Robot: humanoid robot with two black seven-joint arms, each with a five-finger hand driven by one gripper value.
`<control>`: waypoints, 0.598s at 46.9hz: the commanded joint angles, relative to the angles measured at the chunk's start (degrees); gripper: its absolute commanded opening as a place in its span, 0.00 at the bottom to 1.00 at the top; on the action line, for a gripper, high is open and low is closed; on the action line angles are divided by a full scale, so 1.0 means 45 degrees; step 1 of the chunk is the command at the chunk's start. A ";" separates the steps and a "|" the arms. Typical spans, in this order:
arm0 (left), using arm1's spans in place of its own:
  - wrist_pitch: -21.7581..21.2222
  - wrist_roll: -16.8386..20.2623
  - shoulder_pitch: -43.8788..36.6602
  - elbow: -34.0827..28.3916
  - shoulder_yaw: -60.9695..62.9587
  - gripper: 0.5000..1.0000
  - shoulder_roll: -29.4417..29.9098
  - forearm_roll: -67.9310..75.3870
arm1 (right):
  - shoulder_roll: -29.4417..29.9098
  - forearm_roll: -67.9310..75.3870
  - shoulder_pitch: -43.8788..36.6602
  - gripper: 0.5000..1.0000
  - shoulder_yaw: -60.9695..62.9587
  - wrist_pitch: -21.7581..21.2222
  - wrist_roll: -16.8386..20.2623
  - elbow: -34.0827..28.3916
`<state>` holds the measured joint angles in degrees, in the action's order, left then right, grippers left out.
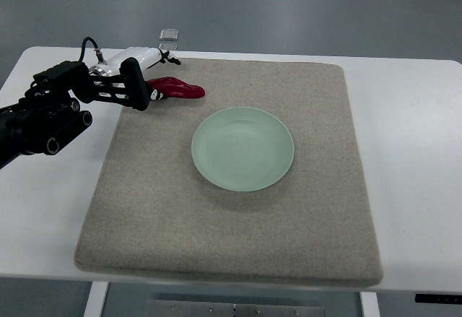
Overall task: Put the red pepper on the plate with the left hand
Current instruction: 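Close the left hand's fingers around the red pepper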
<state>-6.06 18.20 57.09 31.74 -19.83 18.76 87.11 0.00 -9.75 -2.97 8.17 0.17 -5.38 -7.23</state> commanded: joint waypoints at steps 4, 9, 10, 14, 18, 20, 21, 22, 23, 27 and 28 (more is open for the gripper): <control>-0.0020 -0.0001 -0.0031 -0.0003 0.0050 0.60 -0.0107 -0.0003 | 0.0000 -0.0001 -0.0003 0.86 0.0000 0.0001 0.0003 0.0004; -0.0020 -0.0001 -0.0031 -0.0003 0.0089 0.57 -0.0126 -0.0003 | 0.0000 -0.0001 -0.0003 0.86 0.0000 0.0001 0.0003 -0.0015; -0.0020 -0.0001 -0.0031 -0.0003 0.0089 0.56 -0.0126 -0.0003 | 0.0000 -0.0001 -0.0003 0.86 0.0000 0.0001 0.0003 -0.0015; -0.0020 -0.0001 -0.0031 -0.0003 0.0089 0.56 -0.0126 -0.0003 | 0.0000 -0.0001 0.0016 0.86 0.0000 0.0001 0.0003 0.0004; -0.0020 -0.0001 -0.0031 -0.0003 0.0089 0.55 -0.0165 0.0017 | 0.0000 -0.0001 -0.0003 0.86 0.0000 0.0001 0.0003 0.0004; -0.0020 -0.0001 -0.0031 -0.0003 0.0089 0.55 -0.0165 0.0017 | 0.0000 -0.0001 -0.0003 0.86 0.0000 0.0001 0.0003 0.0004; -0.0001 -0.0001 -0.0031 -0.0003 0.0089 0.55 -0.0165 0.0017 | 0.0000 -0.0001 -0.0003 0.86 0.0000 0.0001 0.0003 0.0004; 0.0000 -0.0001 -0.0031 -0.0003 0.0109 0.55 -0.0165 0.0017 | 0.0000 -0.0001 -0.0003 0.86 0.0000 0.0001 0.0003 -0.0015; 0.0000 -0.0001 -0.0031 -0.0003 0.0089 0.55 -0.0165 0.0017 | 0.0000 -0.0001 -0.0003 0.86 0.0000 0.0001 0.0003 0.0004; -0.0020 -0.0001 -0.0031 -0.0022 0.0109 0.55 -0.0165 0.0017 | 0.0000 -0.0001 0.0016 0.86 0.0000 -0.0019 0.0003 -0.0015; -0.0001 -0.0001 -0.0031 -0.0003 0.0109 0.55 -0.0165 0.0017 | 0.0000 -0.0001 -0.0003 0.86 0.0000 0.0000 0.0003 0.0004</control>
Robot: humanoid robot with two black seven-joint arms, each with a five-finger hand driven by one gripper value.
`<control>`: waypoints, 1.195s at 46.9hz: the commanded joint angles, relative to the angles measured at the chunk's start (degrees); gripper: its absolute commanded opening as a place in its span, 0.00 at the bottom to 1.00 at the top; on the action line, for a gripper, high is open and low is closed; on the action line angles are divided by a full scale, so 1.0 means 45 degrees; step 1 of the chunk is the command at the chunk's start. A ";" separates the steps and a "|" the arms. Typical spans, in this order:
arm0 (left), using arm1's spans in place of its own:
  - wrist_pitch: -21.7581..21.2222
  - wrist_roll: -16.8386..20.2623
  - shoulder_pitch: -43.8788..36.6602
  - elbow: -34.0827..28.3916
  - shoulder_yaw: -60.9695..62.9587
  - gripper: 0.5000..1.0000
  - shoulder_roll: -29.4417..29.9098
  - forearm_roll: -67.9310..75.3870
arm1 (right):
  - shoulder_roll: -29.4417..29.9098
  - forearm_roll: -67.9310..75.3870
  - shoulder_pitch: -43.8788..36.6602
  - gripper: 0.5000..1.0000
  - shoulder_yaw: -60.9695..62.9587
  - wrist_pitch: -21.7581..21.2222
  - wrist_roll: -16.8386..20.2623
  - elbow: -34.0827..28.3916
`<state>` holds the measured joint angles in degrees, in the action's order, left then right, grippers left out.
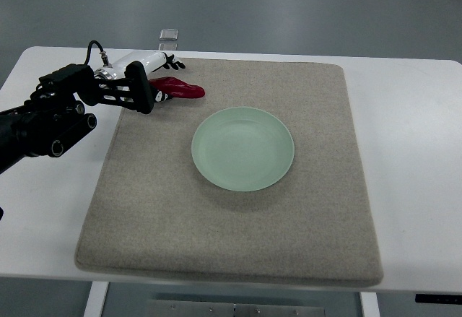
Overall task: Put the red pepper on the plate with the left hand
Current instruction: 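Close the left hand's fingers around the red pepper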
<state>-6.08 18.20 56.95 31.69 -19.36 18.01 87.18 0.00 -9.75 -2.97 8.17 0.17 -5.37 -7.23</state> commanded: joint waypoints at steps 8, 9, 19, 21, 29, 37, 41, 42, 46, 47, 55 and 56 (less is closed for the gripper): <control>0.0003 0.0000 0.0001 -0.0010 0.0143 0.50 0.0002 0.0002 | 0.0000 0.0000 -0.0004 0.86 0.0000 0.0001 0.0001 0.0005; 0.0003 0.0000 0.0001 -0.0010 0.0162 0.49 0.0002 0.0002 | 0.0000 0.0000 0.0015 0.86 0.0000 0.0001 0.0001 0.0005; 0.0003 0.0000 -0.0019 -0.0088 0.0162 0.44 -0.0018 0.0002 | 0.0000 0.0000 0.0015 0.86 0.0000 0.0001 -0.0018 0.0005; 0.0003 0.0000 -0.0019 -0.0088 0.0162 0.43 -0.0018 0.0002 | 0.0000 0.0000 0.0016 0.86 0.0000 0.0001 0.0001 -0.0014; 0.0003 0.0000 -0.0019 -0.0088 0.0162 0.42 -0.0018 0.0002 | 0.0000 0.0000 0.0016 0.86 0.0000 -0.0019 0.0001 -0.0014; 0.0003 0.0000 -0.0019 -0.0088 0.0162 0.40 -0.0018 0.0002 | 0.0000 0.0000 -0.0004 0.86 0.0000 0.0001 0.0001 0.0005; 0.0003 0.0000 -0.0019 -0.0088 0.0162 0.38 -0.0018 0.0002 | 0.0000 0.0000 0.0016 0.86 0.0000 0.0001 0.0001 0.0005; 0.0003 0.0000 -0.0019 -0.0088 0.0162 0.36 -0.0018 0.0002 | 0.0000 0.0000 -0.0004 0.86 0.0000 0.0001 0.0001 0.0005; 0.0003 0.0000 -0.0019 -0.0088 0.0162 0.34 -0.0018 0.0002 | 0.0000 0.0000 -0.0004 0.86 0.0000 0.0001 0.0001 0.0005; 0.0003 0.0000 -0.0019 -0.0088 0.0162 0.32 -0.0018 0.0002 | 0.0000 0.0000 -0.0004 0.86 0.0000 0.0001 0.0001 0.0005; 0.0023 0.0000 -0.0019 -0.0088 0.0162 0.24 -0.0018 0.0002 | 0.0000 0.0000 0.0016 0.86 0.0000 0.0001 0.0001 0.0005; 0.0023 0.0000 -0.0019 -0.0088 0.0162 0.20 -0.0018 0.0002 | 0.0000 0.0000 0.0016 0.86 0.0000 0.0001 -0.0018 0.0005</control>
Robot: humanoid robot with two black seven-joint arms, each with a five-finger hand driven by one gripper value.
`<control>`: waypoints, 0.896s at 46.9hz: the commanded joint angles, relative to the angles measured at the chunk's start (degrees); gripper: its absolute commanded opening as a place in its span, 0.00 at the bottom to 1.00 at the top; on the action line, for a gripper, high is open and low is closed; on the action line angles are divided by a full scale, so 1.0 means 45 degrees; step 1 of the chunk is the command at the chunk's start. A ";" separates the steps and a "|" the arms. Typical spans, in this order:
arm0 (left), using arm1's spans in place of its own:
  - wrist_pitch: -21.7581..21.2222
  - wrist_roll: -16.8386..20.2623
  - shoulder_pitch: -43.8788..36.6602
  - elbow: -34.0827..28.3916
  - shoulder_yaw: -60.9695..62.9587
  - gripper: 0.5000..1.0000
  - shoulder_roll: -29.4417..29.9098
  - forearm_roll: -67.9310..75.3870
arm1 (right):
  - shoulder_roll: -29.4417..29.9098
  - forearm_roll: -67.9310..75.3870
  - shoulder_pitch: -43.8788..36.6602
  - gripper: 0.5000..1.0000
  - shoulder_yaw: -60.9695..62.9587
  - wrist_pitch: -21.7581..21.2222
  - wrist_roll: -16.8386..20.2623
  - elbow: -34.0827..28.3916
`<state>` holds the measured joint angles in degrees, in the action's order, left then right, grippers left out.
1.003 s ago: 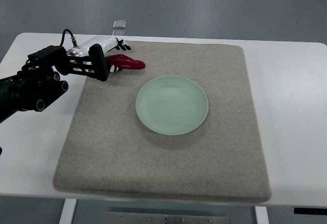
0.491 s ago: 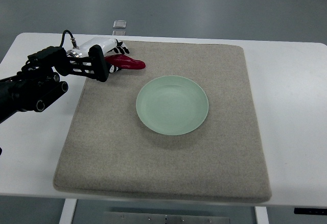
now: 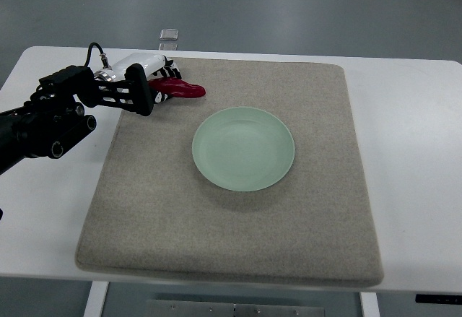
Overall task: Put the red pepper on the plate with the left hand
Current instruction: 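Close the left hand's fingers around the red pepper, then lift the pepper with the left hand and carry it over the plate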
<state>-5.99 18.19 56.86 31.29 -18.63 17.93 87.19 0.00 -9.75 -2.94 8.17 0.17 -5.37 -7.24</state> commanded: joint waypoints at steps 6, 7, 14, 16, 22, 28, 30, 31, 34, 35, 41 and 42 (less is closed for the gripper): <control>0.0041 0.0000 0.0000 0.0001 0.0000 0.00 0.0001 0.0000 | 0.0000 0.0000 -0.0010 0.86 0.0000 0.0001 0.0001 0.0006; 0.0041 0.0000 0.0000 0.0001 0.0000 0.00 -0.0019 0.0000 | 0.0000 0.0000 0.0009 0.86 0.0000 0.0001 0.0001 0.0006; 0.0041 0.0000 -0.0039 0.0001 0.0175 0.00 -0.0058 -0.0020 | 0.0000 0.0000 -0.0010 0.86 0.0000 0.0001 0.0001 0.0006; 0.0041 0.0000 -0.0058 0.0001 0.0176 0.00 -0.0136 -0.0020 | 0.0000 0.0000 -0.0010 0.86 0.0000 0.0001 0.0001 0.0006; 0.0041 0.0000 -0.0078 0.0001 0.0176 0.00 -0.0155 -0.0020 | 0.0000 0.0000 0.0009 0.86 0.0000 0.0001 0.0001 0.0006; 0.0100 0.0000 -0.0156 0.0001 0.0176 0.00 -0.0155 -0.0020 | 0.0000 0.0000 0.0009 0.86 0.0000 0.0001 0.0001 -0.0013; 0.0100 0.0000 -0.0156 0.0001 0.0176 0.00 -0.0155 -0.0020 | 0.0000 0.0000 0.0009 0.86 0.0000 0.0001 -0.0018 0.0006; 0.0100 0.0000 -0.0156 0.0001 0.0176 0.00 -0.0155 -0.0020 | 0.0000 0.0000 0.0009 0.86 0.0000 0.0001 0.0001 0.0006; 0.0100 0.0000 -0.0156 0.0020 0.0156 0.00 -0.0155 -0.0039 | 0.0000 0.0000 0.0009 0.86 0.0000 0.0001 0.0001 0.0006; 0.0100 0.0000 -0.0175 0.0020 0.0156 0.00 -0.0155 -0.0059 | 0.0000 0.0000 -0.0010 0.86 0.0000 0.0001 0.0001 -0.0013; 0.0100 0.0000 -0.0176 0.0020 0.0137 0.00 -0.0155 -0.0215 | 0.0000 0.0000 -0.0010 0.86 0.0000 0.0001 0.0001 0.0006; 0.0100 0.0000 -0.0176 0.0020 0.0117 0.00 -0.0155 -0.0235 | 0.0000 0.0000 0.0009 0.86 0.0000 0.0001 0.0001 0.0006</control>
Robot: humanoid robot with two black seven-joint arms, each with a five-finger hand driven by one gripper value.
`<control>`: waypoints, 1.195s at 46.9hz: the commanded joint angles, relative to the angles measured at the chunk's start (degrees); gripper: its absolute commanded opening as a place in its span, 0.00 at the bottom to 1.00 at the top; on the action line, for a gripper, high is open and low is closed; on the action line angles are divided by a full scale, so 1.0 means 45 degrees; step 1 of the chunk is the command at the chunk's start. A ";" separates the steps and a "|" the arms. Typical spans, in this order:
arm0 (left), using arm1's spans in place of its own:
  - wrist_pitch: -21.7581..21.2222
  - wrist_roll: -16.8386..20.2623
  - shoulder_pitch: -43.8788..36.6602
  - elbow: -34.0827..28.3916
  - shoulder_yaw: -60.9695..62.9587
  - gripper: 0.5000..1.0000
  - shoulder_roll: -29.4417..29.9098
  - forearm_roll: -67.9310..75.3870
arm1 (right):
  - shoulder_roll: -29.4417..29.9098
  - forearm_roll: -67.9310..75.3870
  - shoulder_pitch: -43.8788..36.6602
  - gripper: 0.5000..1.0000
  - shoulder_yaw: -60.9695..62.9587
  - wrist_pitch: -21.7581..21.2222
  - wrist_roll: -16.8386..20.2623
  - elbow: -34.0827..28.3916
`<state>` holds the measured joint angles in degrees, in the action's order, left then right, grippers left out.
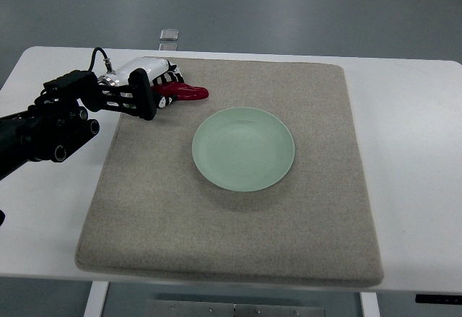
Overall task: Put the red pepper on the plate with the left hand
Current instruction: 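Lift the pepper with the left hand and carry it over the plate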
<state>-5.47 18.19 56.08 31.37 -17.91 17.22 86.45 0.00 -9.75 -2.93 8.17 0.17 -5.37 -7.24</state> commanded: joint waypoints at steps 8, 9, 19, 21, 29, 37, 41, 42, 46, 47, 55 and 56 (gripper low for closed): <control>-0.0054 0.0000 -0.0002 0.0041 -0.0200 0.00 -0.0019 -0.0363 | 0.0000 0.0000 -0.0013 0.86 0.0000 0.0001 0.0002 0.0007; -0.0054 0.0000 -0.0002 0.0041 -0.0200 0.00 -0.0019 -0.0460 | 0.0000 0.0000 -0.0013 0.86 0.0000 0.0001 -0.0017 -0.0012; -0.0073 0.0000 0.0095 0.0139 -0.0239 0.00 0.0020 -0.0793 | 0.0000 0.0000 -0.0013 0.86 0.0000 0.0001 0.0002 -0.0013; -0.0151 0.0000 0.0095 0.0158 -0.0259 0.00 0.0020 -0.0813 | 0.0000 0.0000 -0.0013 0.86 0.0000 0.0001 0.0002 0.0007; -0.0151 0.0000 0.0134 0.0295 -0.0630 0.00 0.0040 -0.0793 | 0.0000 0.0000 -0.0013 0.86 0.0000 0.0001 0.0002 0.0007; -0.0190 0.0000 0.0271 0.0782 -0.0689 0.00 0.0098 -0.0793 | 0.0000 0.0000 0.0006 0.86 0.0000 0.0001 0.0002 -0.0012; -0.0171 0.0000 0.0330 0.1231 -0.0689 0.00 0.0137 -0.0754 | 0.0000 0.0000 -0.0013 0.86 0.0000 0.0001 0.0002 0.0007; -0.0171 0.0000 0.0349 0.1348 -0.0689 0.00 0.0138 -0.0735 | 0.0000 0.0000 -0.0013 0.86 0.0000 0.0001 0.0002 0.0007; -0.0151 0.0019 0.0466 0.1817 -0.0689 0.00 0.0157 -0.0676 | 0.0000 0.0000 0.0006 0.86 0.0000 0.0001 0.0002 -0.0012; -0.0132 0.0039 0.0486 0.1934 -0.0689 0.00 0.0157 -0.0676 | 0.0000 0.0000 -0.0013 0.86 0.0000 0.0001 0.0002 0.0007; -0.0073 0.0078 0.0603 0.2969 -0.0669 0.00 0.0196 -0.0579 | 0.0000 0.0000 0.0006 0.86 0.0000 0.0001 0.0002 -0.0012; -0.0054 0.0078 0.0603 0.3106 -0.0669 0.00 0.0216 -0.0559 | 0.0000 0.0000 0.0006 0.86 0.0000 0.0001 0.0002 -0.0013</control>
<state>-5.83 18.52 58.75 43.59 -20.99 18.12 83.84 0.00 -9.75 -2.97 8.17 0.18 -5.37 -7.22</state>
